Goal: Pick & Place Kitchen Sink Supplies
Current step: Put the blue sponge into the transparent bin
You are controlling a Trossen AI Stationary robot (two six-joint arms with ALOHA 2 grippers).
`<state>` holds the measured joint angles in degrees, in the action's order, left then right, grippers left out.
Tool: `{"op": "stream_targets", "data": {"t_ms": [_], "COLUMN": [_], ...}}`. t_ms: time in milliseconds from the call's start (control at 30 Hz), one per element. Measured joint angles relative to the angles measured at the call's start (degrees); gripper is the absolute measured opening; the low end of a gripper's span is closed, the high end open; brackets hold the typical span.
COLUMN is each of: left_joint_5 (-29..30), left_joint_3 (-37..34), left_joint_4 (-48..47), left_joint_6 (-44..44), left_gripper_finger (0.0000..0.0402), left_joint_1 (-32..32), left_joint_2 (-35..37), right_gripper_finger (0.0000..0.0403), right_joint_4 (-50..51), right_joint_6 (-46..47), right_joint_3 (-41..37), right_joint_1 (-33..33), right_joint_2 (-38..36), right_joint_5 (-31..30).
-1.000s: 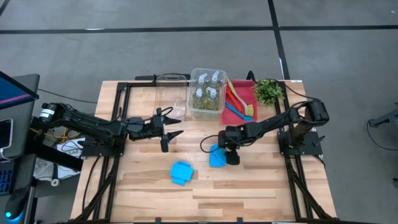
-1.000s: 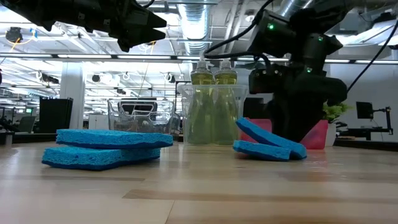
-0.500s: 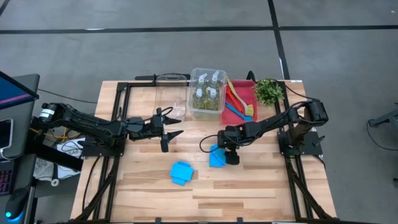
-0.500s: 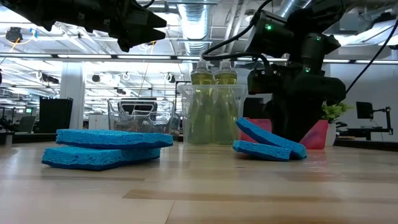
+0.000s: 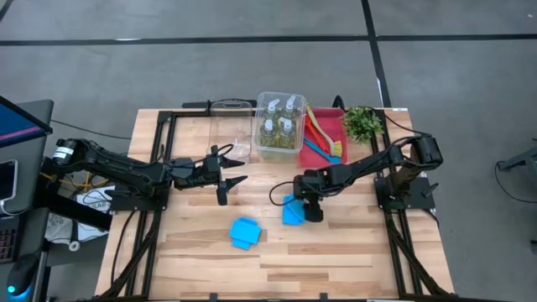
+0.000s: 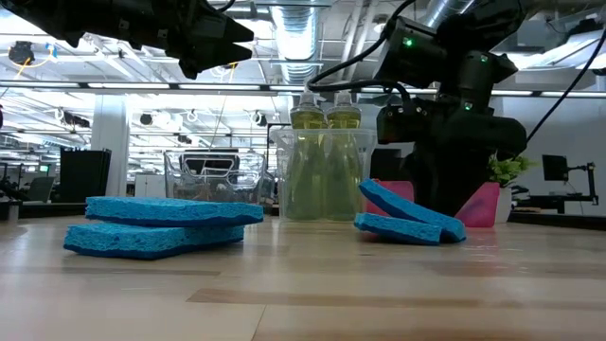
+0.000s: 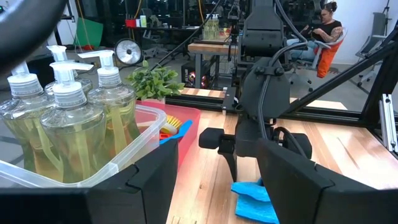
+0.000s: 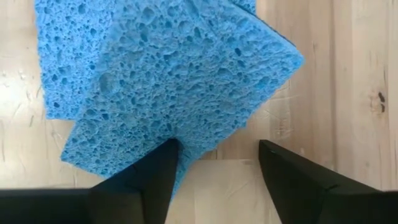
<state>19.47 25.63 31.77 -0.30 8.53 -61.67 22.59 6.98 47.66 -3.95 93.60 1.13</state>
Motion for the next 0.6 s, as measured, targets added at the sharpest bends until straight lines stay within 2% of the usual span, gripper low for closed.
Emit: {"op": "stream_targets", "data": {"t_ms": [367,600], "left_joint_5": [-0.01,-0.01], "left_joint_3": [0.0,0.0], "left_joint_4": [0.0,0.0], "left_joint_6": [0.0,0.0], "left_gripper_finger": [0.0219,0.0219], "left_joint_1": [0.0,-0.01], "left_joint_2": [0.0,0.0], "right_gripper_finger": [0.0117,0.0072], "right_joint_4": [-0.04,0.01], "right_joint_6": [0.02,0.04], "right_joint_3": [-0.02,-0.02], "right_joint_1": [-0.09,-0.03], "right_joint_2": [0.02,0.04], "right_joint_5": [1.05,3.17]}}
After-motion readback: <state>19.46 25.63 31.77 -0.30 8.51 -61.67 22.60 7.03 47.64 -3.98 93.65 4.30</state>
